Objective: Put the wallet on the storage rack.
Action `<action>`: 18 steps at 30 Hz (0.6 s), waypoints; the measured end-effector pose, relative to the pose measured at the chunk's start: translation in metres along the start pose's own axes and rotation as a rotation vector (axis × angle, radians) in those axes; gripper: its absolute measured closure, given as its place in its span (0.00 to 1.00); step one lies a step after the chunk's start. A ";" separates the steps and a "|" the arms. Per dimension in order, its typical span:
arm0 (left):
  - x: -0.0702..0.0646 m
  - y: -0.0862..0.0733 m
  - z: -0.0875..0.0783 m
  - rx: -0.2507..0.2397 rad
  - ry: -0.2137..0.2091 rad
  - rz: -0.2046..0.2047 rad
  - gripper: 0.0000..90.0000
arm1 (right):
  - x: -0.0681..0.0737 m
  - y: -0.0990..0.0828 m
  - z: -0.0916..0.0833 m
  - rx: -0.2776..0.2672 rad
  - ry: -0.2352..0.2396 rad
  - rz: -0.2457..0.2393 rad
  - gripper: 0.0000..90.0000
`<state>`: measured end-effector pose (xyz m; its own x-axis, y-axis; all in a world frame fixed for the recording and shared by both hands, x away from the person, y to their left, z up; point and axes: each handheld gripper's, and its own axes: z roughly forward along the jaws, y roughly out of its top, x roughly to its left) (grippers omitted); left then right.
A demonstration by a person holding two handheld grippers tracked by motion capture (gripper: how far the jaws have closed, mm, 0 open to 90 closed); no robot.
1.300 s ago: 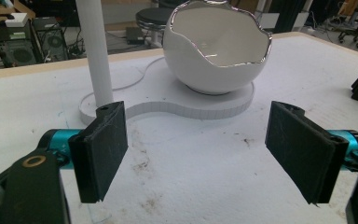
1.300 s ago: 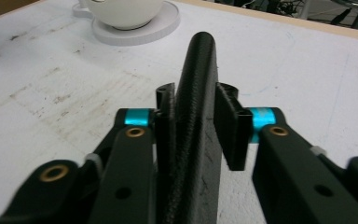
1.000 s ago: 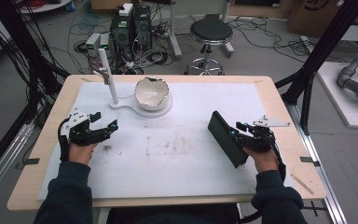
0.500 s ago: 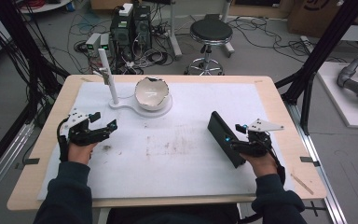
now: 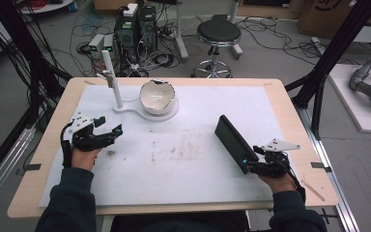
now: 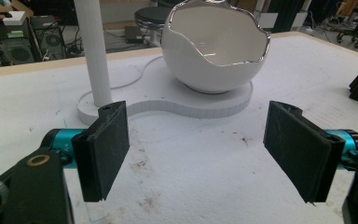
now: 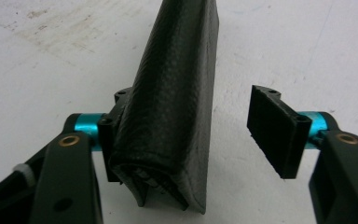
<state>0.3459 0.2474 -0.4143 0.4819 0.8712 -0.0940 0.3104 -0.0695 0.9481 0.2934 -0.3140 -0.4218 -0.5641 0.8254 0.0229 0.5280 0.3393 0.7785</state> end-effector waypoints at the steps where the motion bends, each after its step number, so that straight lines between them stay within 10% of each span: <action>1: 0.000 0.000 0.000 0.004 -0.002 -0.001 0.25 | 0.000 0.000 0.002 0.003 0.006 0.012 0.43; 5: 0.000 -0.001 0.001 0.009 -0.006 0.001 0.25 | 0.000 -0.002 0.012 0.052 0.061 0.022 0.46; 8: 0.001 -0.001 0.000 0.011 -0.006 -0.001 0.25 | -0.001 -0.003 0.012 0.070 0.072 0.018 0.65; 18: 0.001 -0.002 0.000 0.013 -0.004 -0.003 0.25 | -0.008 0.007 -0.010 -0.112 0.018 0.021 0.82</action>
<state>0.3462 0.2484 -0.4163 0.4843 0.8694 -0.0986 0.3227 -0.0727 0.9437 0.2949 -0.3227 -0.4102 -0.5657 0.8230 0.0509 0.4665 0.2685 0.8428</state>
